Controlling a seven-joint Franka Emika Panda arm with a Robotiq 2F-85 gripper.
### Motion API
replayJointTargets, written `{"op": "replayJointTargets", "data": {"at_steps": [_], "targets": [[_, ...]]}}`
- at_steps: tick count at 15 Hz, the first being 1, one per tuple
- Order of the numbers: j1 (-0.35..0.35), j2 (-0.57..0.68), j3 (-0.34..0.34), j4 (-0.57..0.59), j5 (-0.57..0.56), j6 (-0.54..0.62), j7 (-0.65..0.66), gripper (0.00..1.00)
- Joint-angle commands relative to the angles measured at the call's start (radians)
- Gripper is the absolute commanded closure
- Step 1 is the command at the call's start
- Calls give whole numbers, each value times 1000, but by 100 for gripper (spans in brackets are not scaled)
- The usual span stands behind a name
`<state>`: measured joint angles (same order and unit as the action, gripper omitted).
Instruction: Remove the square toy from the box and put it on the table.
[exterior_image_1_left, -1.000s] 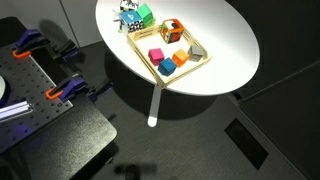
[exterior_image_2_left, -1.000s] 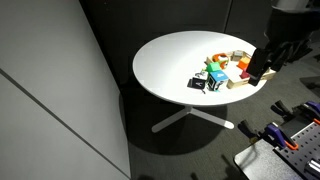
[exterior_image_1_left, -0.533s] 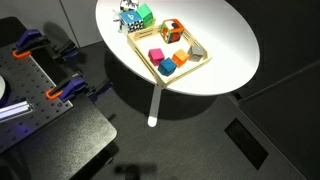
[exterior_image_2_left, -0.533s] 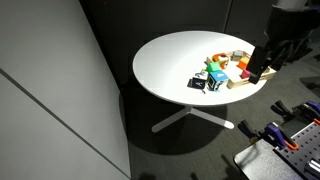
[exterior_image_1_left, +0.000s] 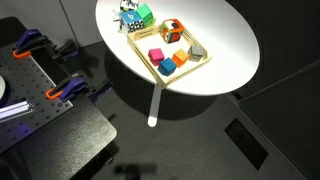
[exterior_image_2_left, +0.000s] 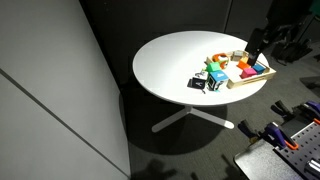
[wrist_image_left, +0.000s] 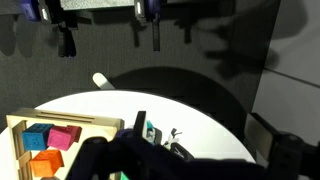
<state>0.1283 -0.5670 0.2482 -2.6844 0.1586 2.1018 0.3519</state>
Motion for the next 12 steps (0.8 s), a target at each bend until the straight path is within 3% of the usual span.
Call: {"op": "replayJointTargets", "data": {"at_steps": [1,7,12], "targets": [[-44,54,-32,49,-47,53,-12,0],[-89,173,-93,117,-60,171,-39,0],[-122,319,-140,210,-69,149,-38,0]]}}
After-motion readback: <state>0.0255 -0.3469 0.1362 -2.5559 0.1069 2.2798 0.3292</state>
